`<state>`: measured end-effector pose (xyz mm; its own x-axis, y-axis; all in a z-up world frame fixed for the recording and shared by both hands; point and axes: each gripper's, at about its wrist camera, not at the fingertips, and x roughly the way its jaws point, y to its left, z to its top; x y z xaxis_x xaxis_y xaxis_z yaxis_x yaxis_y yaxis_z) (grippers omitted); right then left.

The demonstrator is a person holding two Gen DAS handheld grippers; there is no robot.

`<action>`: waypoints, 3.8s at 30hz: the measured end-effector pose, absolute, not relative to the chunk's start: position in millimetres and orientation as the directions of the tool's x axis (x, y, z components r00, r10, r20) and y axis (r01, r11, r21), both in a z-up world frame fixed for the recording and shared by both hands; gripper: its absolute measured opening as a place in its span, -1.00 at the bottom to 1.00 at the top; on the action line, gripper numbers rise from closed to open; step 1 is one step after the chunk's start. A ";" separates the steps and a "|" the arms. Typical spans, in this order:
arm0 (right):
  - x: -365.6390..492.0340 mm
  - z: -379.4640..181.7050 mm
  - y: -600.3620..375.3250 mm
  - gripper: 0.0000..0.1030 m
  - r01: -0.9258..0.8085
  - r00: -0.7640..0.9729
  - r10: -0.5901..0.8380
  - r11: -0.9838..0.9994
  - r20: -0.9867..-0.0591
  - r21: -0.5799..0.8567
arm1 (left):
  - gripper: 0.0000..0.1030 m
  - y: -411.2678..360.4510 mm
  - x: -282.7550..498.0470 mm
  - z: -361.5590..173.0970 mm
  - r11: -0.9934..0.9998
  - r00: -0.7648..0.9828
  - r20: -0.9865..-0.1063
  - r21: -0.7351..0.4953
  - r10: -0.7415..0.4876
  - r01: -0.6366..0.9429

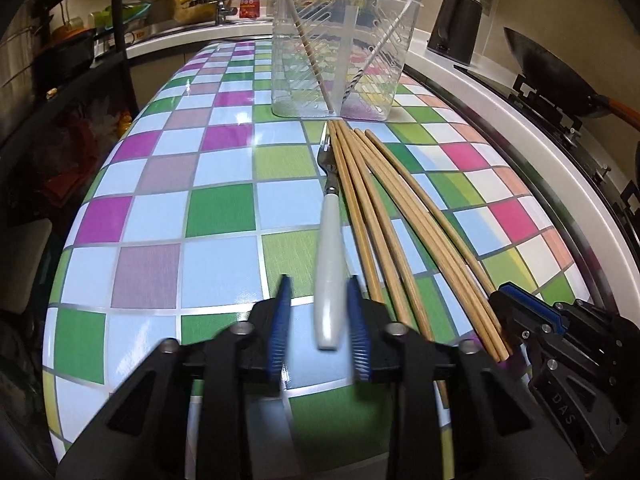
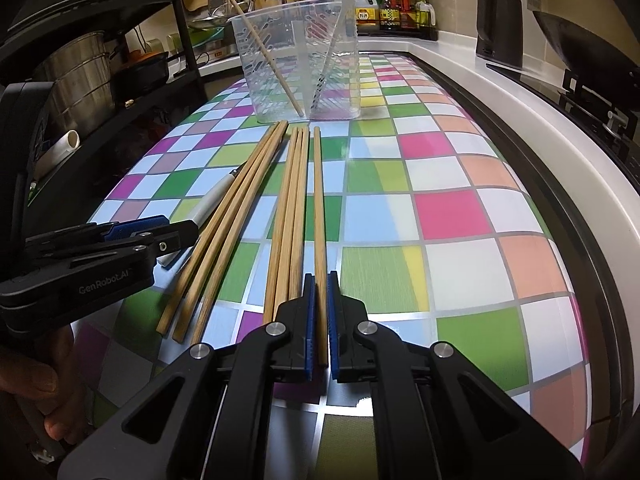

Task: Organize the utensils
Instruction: 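Grasp a bamboo chopstick with the right tool while the left tool approaches the white-handled fork, then grasp the white-handled fork by its handle with the left tool and lift, then carry the fork and chopstick with both tools over the clear holder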

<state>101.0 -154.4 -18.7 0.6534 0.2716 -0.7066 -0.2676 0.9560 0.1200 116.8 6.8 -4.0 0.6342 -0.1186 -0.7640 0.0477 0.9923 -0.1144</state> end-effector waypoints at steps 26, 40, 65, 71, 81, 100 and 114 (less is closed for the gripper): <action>89.3 -21.8 -163.6 -0.85 -0.151 0.700 0.227 0.974 -0.677 0.170 | -0.36 40.7 66.9 -5.7 0.996 0.687 -0.723 -0.093 -0.069 0.002; 88.2 -22.7 -161.9 -0.87 -0.154 0.711 0.215 0.977 -0.670 0.150 | -0.61 43.4 54.7 -7.9 0.998 0.725 -0.688 -0.057 -0.021 -0.025; 88.0 -24.2 -173.9 -0.86 -0.103 0.730 0.200 0.978 -0.654 0.183 | -0.64 52.5 64.9 -8.0 0.995 0.721 -0.693 -0.084 -0.013 -0.062; 87.1 -24.5 -171.2 -0.86 -0.110 0.737 0.187 0.981 -0.649 0.158 | -0.65 50.6 63.6 -9.2 0.995 0.728 -0.686 -0.075 -0.006 -0.062; 85.5 -10.5 -172.6 -0.89 -0.112 0.764 0.173 0.984 -0.621 0.137 | -0.66 54.3 63.4 1.4 0.993 0.723 -0.690 -0.103 -0.031 -0.056; 88.7 69.6 -186.1 -0.89 -0.167 0.860 0.176 0.984 -0.480 0.062 | -0.66 72.9 58.7 62.7 0.992 0.819 -0.570 -0.125 -0.064 -0.010; 94.1 113.4 -191.9 -0.89 -0.211 0.883 0.207 0.977 -0.421 0.038 | -0.66 77.3 72.7 98.0 0.997 0.856 -0.515 -0.080 -0.047 0.007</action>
<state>94.1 -191.9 113.4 0.8831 0.2073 -0.4210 -0.2111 0.9767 0.0380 72.7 77.3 98.0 0.8558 -0.0470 -0.5152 0.0065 0.9968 -0.0802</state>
